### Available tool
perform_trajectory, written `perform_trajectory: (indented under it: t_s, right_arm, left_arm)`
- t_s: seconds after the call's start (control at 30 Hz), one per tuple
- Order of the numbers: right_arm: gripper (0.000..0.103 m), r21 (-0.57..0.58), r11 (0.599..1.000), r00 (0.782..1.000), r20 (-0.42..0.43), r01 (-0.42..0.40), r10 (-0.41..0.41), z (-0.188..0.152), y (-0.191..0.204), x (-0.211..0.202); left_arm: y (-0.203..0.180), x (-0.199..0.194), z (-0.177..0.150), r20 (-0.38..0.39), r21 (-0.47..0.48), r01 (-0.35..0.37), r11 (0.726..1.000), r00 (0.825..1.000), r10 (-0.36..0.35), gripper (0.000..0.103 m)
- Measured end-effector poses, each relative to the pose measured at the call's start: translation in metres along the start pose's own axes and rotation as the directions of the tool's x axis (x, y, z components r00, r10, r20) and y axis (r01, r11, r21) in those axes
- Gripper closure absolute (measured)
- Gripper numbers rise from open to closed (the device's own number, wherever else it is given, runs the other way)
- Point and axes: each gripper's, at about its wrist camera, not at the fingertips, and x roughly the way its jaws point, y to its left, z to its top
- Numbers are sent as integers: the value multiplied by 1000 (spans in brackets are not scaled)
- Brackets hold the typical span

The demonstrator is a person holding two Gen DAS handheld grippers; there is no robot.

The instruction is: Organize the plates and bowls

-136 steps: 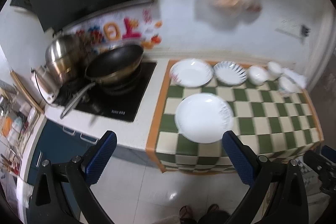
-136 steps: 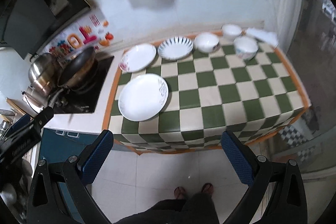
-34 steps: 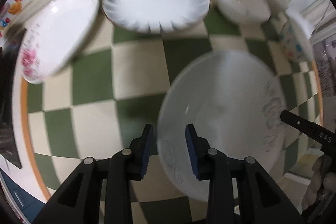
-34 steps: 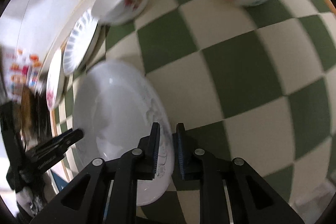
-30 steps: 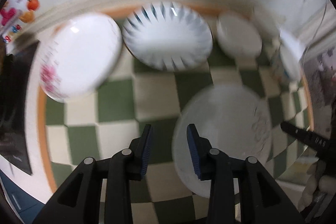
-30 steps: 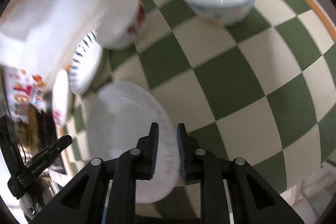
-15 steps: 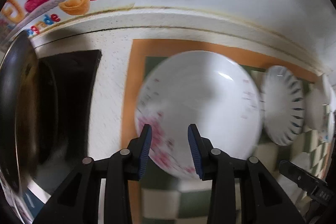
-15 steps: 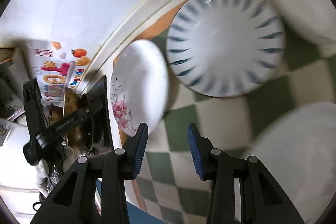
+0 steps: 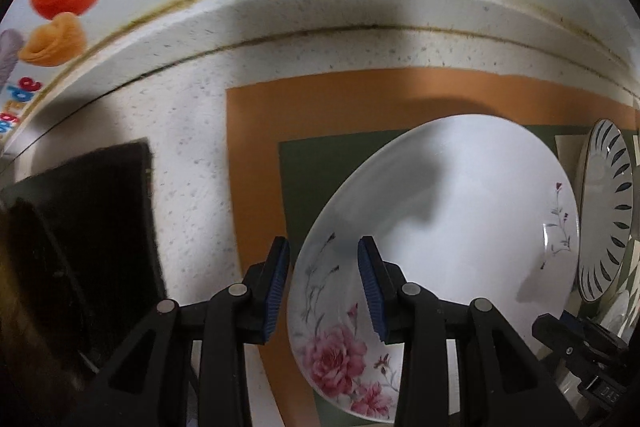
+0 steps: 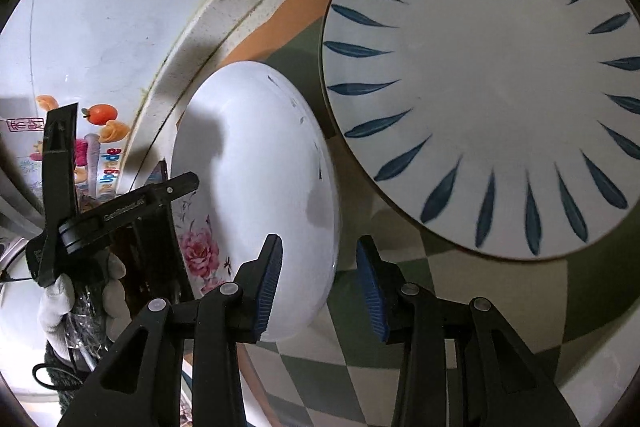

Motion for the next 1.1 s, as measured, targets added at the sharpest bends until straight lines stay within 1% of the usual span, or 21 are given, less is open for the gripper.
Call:
perform_trajectory:
  t_s: [0.07, 0.13, 0.17, 0.27, 0.33, 0.43, 0.6, 0.63, 0.73, 0.87, 0.9, 1.0, 1.1]
  right_arm:
    - [76, -5, 1000, 1000, -2, 4, -4, 2, 1, 4]
    - [79, -15, 1000, 1000, 8, 22, -22, 3, 3, 5]
    - [85, -21, 999, 999, 16, 36, -36, 3, 2, 6]
    - [92, -46, 998, 998, 40, 44, -42, 2, 0, 4]
    - [93, -63, 997, 998, 49, 48, -45, 0, -2, 1]
    - [92, -98, 992, 995, 58, 81, -76, -3, 3, 1]
    - [92, -123, 988, 995, 55, 90, -84, -12, -2, -8]
    - [92, -126, 988, 995, 57, 86, -79, -14, -3, -12]
    - [92, -144, 985, 994, 68, 90, -81, -21, -3, -23]
    - [92, -165, 983, 995, 77, 75, -63, -32, -9, -48]
    - [92, -174, 982, 995, 80, 74, -61, -35, -9, -55]
    - [92, -203, 977, 994, 95, 63, -44, -44, -15, -84]
    - [92, -221, 974, 994, 107, 58, -35, -52, -25, -113]
  left_arm:
    - [2, 1, 0, 1, -9, 11, 1000, 1000, -11, 70]
    - [6, 1, -2, 12, -10, 21, 1000, 1000, -20, 73]
    - [9, -1, -4, 25, -13, 24, 1000, 999, -24, 74]
    - [17, -4, -10, 53, -21, 45, 999, 998, -44, 79]
    - [20, -5, -20, 55, -24, 55, 998, 997, -54, 79]
    - [23, -7, -42, 63, -41, 57, 998, 997, -55, 79]
    - [29, -13, -76, 81, -69, 102, 992, 992, -97, 79]
    - [29, -16, -84, 85, -71, 101, 992, 992, -95, 79]
    - [32, -26, -102, 112, -105, 129, 986, 987, -117, 79]
    - [33, -42, -129, 144, -121, 151, 981, 981, -133, 79]
    - [31, -49, -136, 155, -120, 154, 981, 979, -135, 79]
    - [7, -77, -144, 179, -120, 155, 981, 975, -132, 79]
    - [-19, -97, -159, 201, -118, 174, 978, 968, -149, 79]
